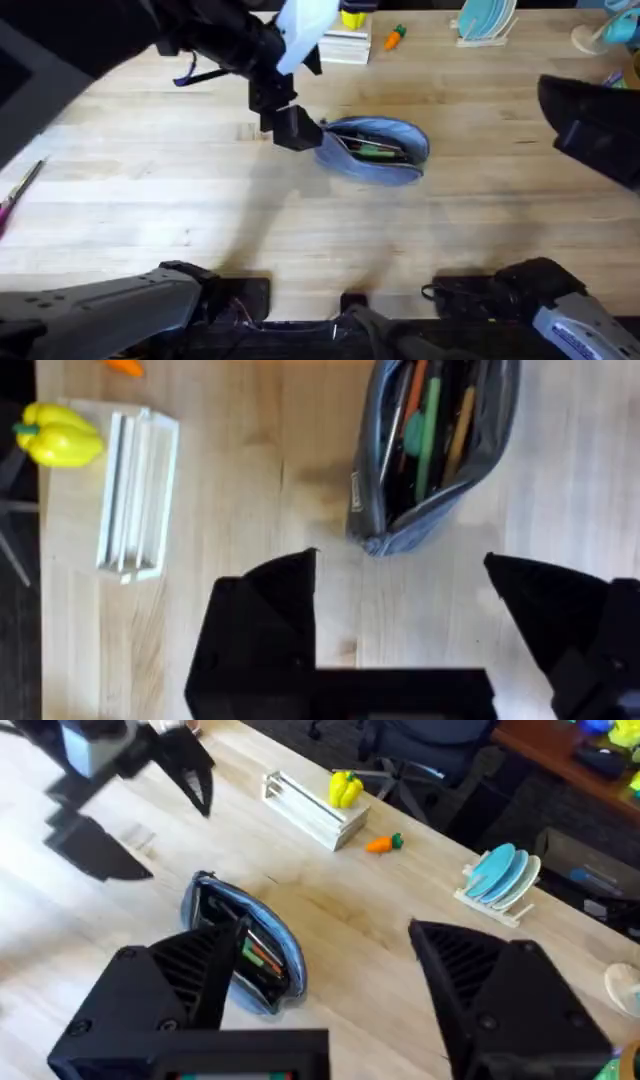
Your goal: Unzip the bag, pick up the pens from the table one at a time and place them inside, then zip the bag closed.
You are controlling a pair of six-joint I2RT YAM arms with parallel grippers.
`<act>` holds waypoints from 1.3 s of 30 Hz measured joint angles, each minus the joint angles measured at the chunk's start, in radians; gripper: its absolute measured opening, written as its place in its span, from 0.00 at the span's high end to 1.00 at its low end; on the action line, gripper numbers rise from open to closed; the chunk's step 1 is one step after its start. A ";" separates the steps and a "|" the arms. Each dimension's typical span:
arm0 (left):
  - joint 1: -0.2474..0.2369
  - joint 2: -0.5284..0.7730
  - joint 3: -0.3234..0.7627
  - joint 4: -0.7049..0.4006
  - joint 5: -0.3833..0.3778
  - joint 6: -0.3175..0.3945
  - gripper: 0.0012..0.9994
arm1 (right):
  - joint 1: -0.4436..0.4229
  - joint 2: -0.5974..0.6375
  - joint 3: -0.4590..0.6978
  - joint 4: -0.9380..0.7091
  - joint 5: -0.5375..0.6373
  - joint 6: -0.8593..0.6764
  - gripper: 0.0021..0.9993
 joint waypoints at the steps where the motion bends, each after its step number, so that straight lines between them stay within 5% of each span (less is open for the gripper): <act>1: 0.026 -0.006 0.002 -0.001 -0.006 0.000 0.01 | 0.000 0.000 0.000 0.000 0.000 0.006 0.00; 6: 0.120 0.012 0.002 -0.015 -0.021 0.000 0.01 | 0.000 0.000 -0.006 0.000 0.000 0.074 0.00; 12: 0.133 0.040 0.002 -0.041 0.003 0.018 0.01 | 0.000 0.000 -0.006 -0.034 0.000 0.181 0.00; 16: 0.141 0.077 0.002 -0.086 0.042 0.094 0.01 | 0.000 0.001 -0.006 -0.060 0.000 0.209 0.00; 21: 0.212 0.191 0.002 -0.109 0.155 0.211 0.01 | 0.000 0.023 -0.007 -0.067 -0.003 0.236 0.00; 29: 0.359 0.361 0.002 -0.129 0.339 0.356 0.01 | 0.000 0.190 -0.007 -0.053 -0.089 0.255 0.00; 39: 0.379 0.484 0.002 -0.131 0.403 0.414 0.01 | 0.006 0.412 -0.008 0.039 -0.235 0.314 0.00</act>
